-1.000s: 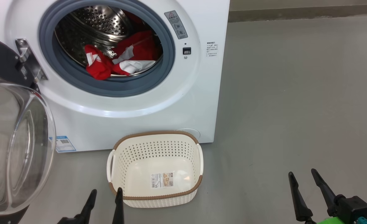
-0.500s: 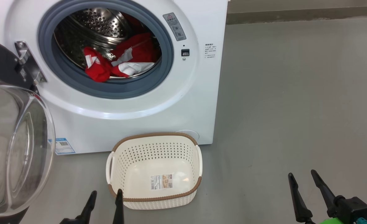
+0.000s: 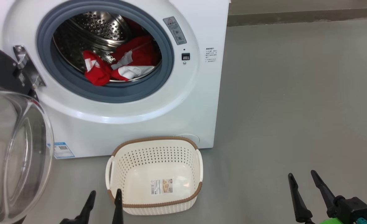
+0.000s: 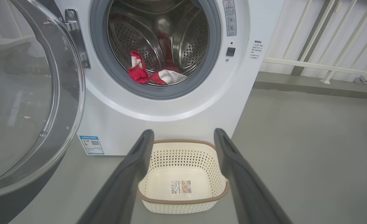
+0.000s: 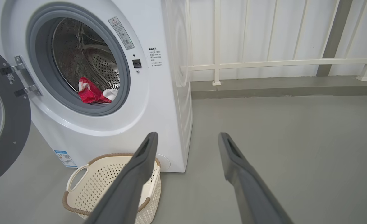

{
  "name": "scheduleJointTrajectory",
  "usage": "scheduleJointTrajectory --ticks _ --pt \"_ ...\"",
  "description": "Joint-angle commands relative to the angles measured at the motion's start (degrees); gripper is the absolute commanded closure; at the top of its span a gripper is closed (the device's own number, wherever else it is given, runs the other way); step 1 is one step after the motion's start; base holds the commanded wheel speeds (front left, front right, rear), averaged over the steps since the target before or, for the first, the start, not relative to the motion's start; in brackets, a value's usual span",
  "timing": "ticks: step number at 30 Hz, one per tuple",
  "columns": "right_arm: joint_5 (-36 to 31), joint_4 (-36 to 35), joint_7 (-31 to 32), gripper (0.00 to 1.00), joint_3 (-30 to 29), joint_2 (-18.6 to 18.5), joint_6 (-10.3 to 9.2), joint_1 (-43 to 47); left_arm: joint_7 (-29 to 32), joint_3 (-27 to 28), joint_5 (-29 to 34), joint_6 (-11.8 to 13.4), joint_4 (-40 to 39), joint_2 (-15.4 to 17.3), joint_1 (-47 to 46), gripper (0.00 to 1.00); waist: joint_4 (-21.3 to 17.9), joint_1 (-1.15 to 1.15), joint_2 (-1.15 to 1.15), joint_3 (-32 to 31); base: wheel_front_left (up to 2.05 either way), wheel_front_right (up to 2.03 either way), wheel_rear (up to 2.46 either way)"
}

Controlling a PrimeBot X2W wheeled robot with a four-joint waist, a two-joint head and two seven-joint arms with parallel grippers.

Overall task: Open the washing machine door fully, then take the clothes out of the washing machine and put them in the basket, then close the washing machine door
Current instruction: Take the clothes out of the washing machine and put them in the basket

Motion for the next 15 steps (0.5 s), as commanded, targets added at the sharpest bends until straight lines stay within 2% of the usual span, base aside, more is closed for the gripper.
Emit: scheduleJointTrajectory --ticks 1,9,15 --pt "0.35 -1.26 -0.38 0.00 1.53 -0.75 0.36 -1.25 -0.32 1.73 0.36 0.83 -1.44 0.67 -2.08 0.00 0.04 0.00 0.00 0.08 1.63 -1.63 0.00" --pt "0.42 -1.07 -0.38 0.00 1.58 -0.75 0.36 -1.30 -0.61 1.44 0.51 0.78 -1.92 1.24 -2.35 0.00 0.17 0.00 0.00 0.07 1.81 -1.81 0.00" --pt "0.38 -1.01 -0.38 0.00 1.75 -0.75 0.36 -1.46 -0.69 1.35 0.19 0.76 -1.97 1.44 -2.52 0.00 0.20 0.00 0.00 0.04 1.06 -1.06 0.00"
